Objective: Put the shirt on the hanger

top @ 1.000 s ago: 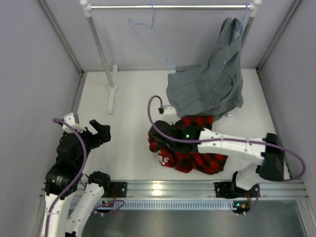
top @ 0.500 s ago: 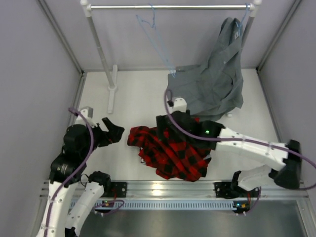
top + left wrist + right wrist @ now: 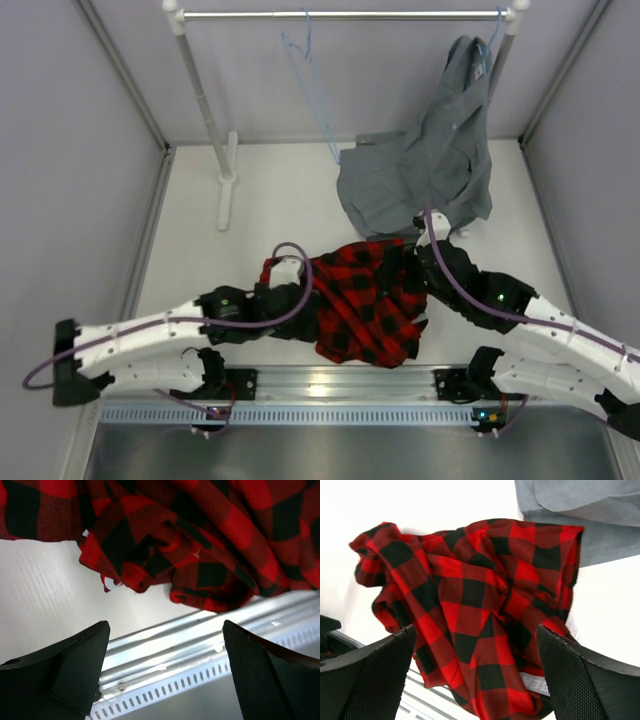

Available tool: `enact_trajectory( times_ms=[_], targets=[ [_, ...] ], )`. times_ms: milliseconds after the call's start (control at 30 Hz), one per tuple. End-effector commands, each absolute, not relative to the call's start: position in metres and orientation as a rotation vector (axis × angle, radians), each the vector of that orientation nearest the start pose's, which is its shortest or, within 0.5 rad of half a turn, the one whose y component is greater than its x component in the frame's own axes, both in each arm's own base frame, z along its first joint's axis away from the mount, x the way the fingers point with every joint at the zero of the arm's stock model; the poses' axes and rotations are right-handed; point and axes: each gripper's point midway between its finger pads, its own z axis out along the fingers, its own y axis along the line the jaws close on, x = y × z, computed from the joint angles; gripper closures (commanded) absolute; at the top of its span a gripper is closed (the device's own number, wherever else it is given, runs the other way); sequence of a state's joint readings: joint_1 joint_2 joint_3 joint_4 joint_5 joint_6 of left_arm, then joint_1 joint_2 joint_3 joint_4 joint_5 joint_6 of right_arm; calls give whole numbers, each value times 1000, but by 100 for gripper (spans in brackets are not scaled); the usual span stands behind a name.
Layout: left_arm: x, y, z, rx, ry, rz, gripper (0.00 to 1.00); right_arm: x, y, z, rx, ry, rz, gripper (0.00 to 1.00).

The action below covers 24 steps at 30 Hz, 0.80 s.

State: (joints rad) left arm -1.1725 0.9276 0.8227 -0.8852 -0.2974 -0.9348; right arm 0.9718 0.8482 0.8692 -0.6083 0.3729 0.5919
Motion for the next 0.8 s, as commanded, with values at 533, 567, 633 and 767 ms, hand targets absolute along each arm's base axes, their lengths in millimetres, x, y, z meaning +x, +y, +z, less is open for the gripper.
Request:
enact_trajectory(
  times_ms=[533,567,633,767],
  targets=[
    [167,-198,80,116,2391,85,54,168,178,209,-204,2125,591,1],
    [167,-196,78,113,2393,89,55,168,178,208,-209,2125,592,1],
    [167,-192,73,116,2398,105,67,166,177,207,-214,2127,600,1],
    [173,-187,79,92,2364,116,93,147,195,204,-314,2111,766,1]
  ],
)
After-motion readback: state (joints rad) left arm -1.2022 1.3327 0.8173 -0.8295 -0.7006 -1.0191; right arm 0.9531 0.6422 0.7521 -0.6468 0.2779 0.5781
